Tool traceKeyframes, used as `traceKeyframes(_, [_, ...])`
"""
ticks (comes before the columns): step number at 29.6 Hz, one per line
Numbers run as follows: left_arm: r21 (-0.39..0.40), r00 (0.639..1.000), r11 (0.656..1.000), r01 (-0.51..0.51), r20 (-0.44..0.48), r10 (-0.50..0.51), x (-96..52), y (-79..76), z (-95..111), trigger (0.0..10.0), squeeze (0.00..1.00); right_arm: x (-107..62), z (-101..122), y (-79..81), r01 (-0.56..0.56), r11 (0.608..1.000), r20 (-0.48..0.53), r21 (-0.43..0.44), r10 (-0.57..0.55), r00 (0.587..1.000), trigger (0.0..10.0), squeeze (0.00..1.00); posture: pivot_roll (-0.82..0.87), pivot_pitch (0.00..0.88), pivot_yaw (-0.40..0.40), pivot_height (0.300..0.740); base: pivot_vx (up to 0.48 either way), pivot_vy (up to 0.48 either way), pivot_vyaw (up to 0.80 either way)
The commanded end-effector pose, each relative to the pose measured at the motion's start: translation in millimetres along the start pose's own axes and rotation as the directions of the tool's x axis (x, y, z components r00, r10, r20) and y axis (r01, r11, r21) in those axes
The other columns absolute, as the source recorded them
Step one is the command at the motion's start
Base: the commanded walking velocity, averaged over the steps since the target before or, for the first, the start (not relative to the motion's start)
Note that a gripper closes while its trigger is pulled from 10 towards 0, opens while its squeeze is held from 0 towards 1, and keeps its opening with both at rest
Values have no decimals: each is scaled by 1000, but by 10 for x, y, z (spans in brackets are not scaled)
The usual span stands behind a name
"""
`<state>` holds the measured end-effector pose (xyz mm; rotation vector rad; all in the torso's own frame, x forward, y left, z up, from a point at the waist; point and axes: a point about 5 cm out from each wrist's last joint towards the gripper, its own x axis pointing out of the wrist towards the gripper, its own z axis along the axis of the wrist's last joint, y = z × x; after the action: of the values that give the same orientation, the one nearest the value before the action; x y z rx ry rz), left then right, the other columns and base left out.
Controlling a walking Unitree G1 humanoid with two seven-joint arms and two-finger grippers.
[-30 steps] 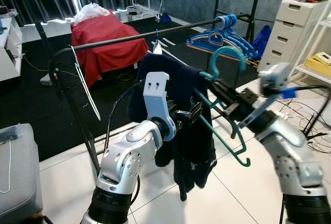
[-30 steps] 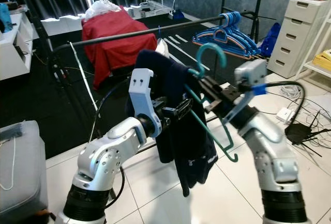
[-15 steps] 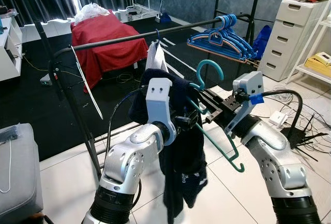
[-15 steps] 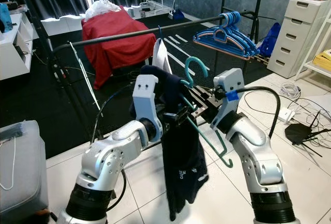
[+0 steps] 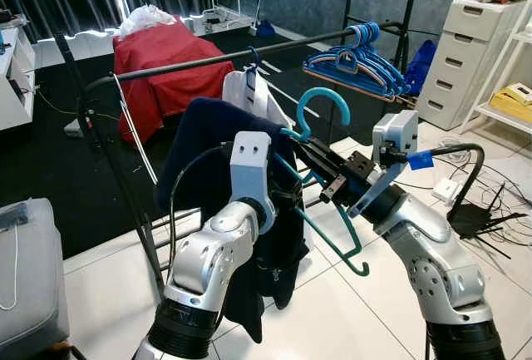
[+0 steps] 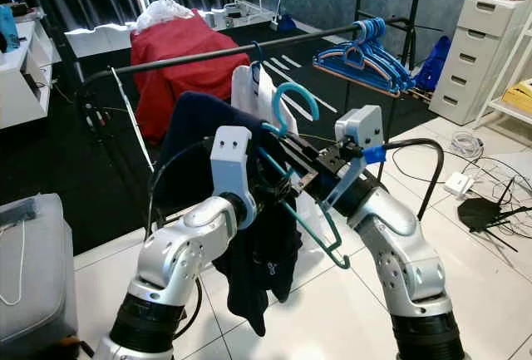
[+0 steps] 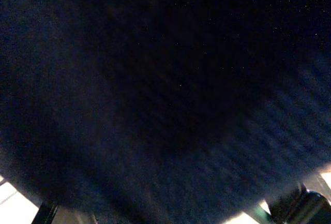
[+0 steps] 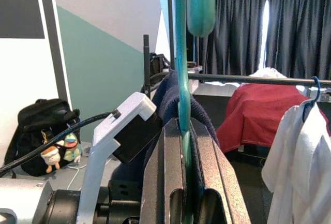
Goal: Hang hanger
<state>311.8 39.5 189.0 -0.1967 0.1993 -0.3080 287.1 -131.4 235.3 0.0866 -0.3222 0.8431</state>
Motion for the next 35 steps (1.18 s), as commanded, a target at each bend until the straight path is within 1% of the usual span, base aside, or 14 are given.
traceKeyframes(1, [20, 998, 998, -66, -12, 67, 21, 123, -24, 10000, 0, 16, 139, 58, -33, 999, 67, -22, 34, 997, 0, 0, -62, 0, 58, 740, 0, 0, 0])
traceKeyframes(2, [19, 997, 997, -78, 6, 78, 22, 167, 12, 10000, 0, 8, 134, 53, -30, 999, 62, -23, 31, 998, 0, 0, -62, 0, 58, 740, 0, 0, 0])
traceKeyframes(3, [19, 997, 997, -78, 6, 78, 22, 167, 12, 10000, 0, 8, 134, 53, -30, 999, 62, -23, 31, 998, 0, 0, -62, 0, 58, 740, 0, 0, 0])
traceKeyframes(5, [-11, 995, 997, -74, 61, 75, 6, 275, 130, 10000, 0, -10, 122, 32, -19, 999, 49, -27, 21, 999, 0, 0, -58, 0, 56, 740, 0, 0, 0])
traceKeyframes(6, [-11, 995, 997, -74, 61, 75, 6, 275, 130, 10000, 0, -10, 122, 32, -19, 999, 49, -27, 21, 999, 0, 0, -58, 0, 56, 740, 0, 0, 0])
traceKeyframes(9, [-64, 987, 996, -61, 143, 70, -46, 436, 284, 10000, 0, -35, 95, 4, -3, 1000, 29, -31, 4, 1000, 0, 0, -56, 0, 55, 740, 0, 0, 0])
traceKeyframes(12, [-58, 986, 997, -45, 159, 54, -73, 471, 306, 10000, 0, -46, 81, -9, 6, 999, 21, -34, -6, 1000, 0, 0, -53, 0, 56, 740, 0, 0, 0])
traceKeyframes(14, [-43, 986, 998, -41, 161, 47, -109, 538, 296, 10000, 0, -64, 61, -31, 20, 999, 12, -36, -20, 1000, 0, 0, -53, 0, 56, 740, 0, 0, 0])
traceKeyframes(19, [-23, 988, 999, -45, 146, 48, -134, 586, 262, 10000, 0, -76, 53, -46, 30, 999, 6, -38, -30, 1000, 0, 0, -50, 0, 56, 740, 0, 0, 0])
traceKeyframes(21, [-8, 990, 999, -53, 132, 54, -179, 644, 216, 10000, 0, -95, 48, -71, 44, 998, -1, -43, -44, 999, 0, 0, -44, 0, 54, 740, 0, 0, 0])
traceKeyframes(25, [24, 991, 998, -63, 116, 60, -235, 706, 163, 10000, 0, -116, 48, -109, 61, 997, -6, -50, -61, 998, 0, 0, -41, 0, 52, 740, 0, 0, 0])
traceKeyframes(30, [45, 991, 996, -70, 115, 65, -260, 741, 152, 10000, 0, -125, 51, -123, 66, 996, -9, -54, -67, 998, 0, 0, -40, 0, 53, 740, 0, 0, 0])
traceKeyframes(32, [46, 985, 994, -102, 146, 94, -317, 838, 192, 10000, 0, -151, 57, -162, 81, 995, -14, -63, -82, 997, 0, 0, -39, 0, 53, 740, 0, 0, 0])
traceKeyframes(35, [38, 980, 994, -107, 174, 99, -350, 870, 231, 10000, 0, -163, 55, -176, 87, 994, -17, -66, -89, 996, 0, 0, -36, 0, 53, 740, 0, 0, 0])
